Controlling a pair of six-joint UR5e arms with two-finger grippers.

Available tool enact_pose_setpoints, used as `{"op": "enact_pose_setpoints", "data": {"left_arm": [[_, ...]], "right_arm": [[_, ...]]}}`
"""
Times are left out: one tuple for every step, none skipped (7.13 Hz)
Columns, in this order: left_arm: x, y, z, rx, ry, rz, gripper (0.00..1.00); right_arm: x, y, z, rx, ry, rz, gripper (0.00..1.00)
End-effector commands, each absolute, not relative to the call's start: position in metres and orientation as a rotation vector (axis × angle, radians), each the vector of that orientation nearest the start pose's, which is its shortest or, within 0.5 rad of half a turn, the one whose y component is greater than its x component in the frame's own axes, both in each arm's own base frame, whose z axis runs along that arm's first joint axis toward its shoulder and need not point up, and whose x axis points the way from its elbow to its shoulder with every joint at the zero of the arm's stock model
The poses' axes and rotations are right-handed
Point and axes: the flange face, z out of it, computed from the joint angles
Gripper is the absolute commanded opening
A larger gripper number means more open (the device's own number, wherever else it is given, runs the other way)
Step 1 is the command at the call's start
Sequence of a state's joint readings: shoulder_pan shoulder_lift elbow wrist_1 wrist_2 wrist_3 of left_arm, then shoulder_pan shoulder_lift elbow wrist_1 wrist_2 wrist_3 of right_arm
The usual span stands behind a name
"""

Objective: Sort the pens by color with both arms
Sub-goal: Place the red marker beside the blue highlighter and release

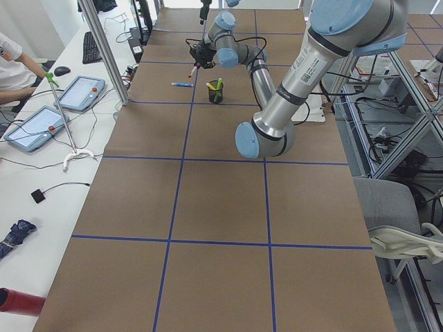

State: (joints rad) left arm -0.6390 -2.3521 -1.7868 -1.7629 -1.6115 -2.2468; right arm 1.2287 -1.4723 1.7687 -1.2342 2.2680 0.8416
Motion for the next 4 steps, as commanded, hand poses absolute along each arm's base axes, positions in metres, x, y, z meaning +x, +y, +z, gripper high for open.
{"op": "enact_pose_setpoints", "data": {"left_arm": [[0.479,-0.527,0.069,0.110,1.197,-1.159,0.00],[0.518,-0.547,0.059,0.171,1.145,-1.187,0.00],[0.546,-0.552,0.066,0.218,1.105,-1.203,0.00],[0.573,-0.555,0.077,0.253,1.123,-1.208,0.00]], "right_arm": [[-0.116,-0.536,0.473,0.142,-0.885,0.251,1.00],[-0.117,-0.537,0.472,0.145,-0.886,0.249,1.00],[-0.116,-0.537,0.472,0.146,-0.885,0.250,1.00],[-0.116,-0.538,0.471,0.151,-0.882,0.252,1.00]]}}
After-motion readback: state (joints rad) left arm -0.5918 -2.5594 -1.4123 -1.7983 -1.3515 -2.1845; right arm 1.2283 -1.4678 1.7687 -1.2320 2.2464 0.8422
